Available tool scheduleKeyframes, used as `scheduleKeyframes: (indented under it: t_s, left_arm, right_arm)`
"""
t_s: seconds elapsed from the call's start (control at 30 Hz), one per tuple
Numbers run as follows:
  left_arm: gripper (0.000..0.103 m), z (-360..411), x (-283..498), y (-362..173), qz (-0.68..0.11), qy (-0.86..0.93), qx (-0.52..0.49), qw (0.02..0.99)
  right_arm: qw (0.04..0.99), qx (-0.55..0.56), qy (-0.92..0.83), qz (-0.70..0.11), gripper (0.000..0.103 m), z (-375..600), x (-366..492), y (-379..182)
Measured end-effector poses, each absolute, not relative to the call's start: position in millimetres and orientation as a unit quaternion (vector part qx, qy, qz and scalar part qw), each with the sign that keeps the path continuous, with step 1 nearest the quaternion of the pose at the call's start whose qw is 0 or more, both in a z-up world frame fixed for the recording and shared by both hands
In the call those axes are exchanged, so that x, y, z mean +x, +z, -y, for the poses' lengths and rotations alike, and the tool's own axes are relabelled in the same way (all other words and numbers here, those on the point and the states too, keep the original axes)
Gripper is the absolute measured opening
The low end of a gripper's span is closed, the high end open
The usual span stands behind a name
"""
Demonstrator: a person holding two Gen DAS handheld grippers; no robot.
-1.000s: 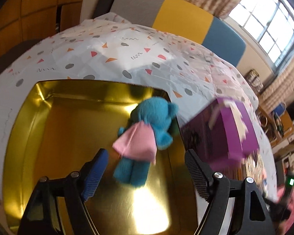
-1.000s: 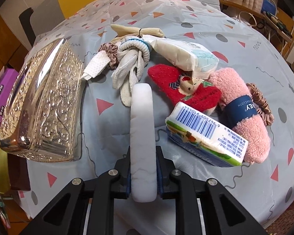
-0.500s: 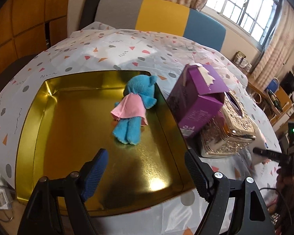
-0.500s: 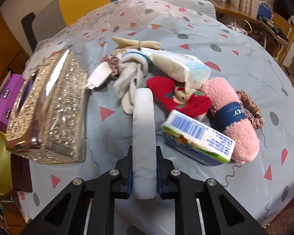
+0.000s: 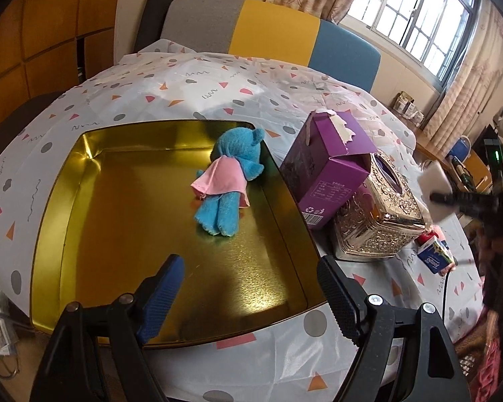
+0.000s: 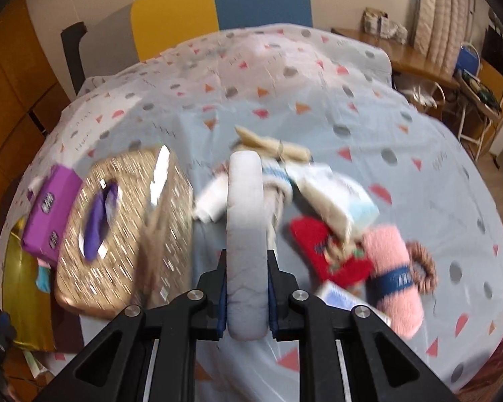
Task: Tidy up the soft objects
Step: 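Carry the white sponge into the gold tray and release it with the right gripper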
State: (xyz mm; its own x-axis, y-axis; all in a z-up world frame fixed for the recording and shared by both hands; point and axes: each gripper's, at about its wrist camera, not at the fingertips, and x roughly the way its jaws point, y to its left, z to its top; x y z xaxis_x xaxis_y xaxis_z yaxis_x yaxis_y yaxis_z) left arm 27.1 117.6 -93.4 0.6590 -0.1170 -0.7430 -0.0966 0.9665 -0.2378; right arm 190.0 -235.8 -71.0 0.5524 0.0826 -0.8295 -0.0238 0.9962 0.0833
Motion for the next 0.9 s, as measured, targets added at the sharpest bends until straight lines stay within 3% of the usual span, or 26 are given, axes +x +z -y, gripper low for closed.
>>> scheduleKeyframes:
  t_s: [0.27,0.53,0.9]
  left_arm:
    - [0.083,-129.3,19.3,-90.0,-0.406,0.006,-0.136,0.904]
    - [0.084,-148.1,13.5,-89.3,-0.4,0.031,-0.147,0.904]
    - [0.084,-182.7,3.2,-83.6,-0.382,0.081,-0.172,0.904]
  right_arm:
    - [0.895,0.018,0.072,-0.44,0.017,181.2,242.6,-16.9]
    - [0.887,-0.021,0.212,-0.409,0.017,66.0,238.2,19.8]
    - [0.81,-0.07,0.363,-0.454,0.017,-42.8,144.2,-38.5]
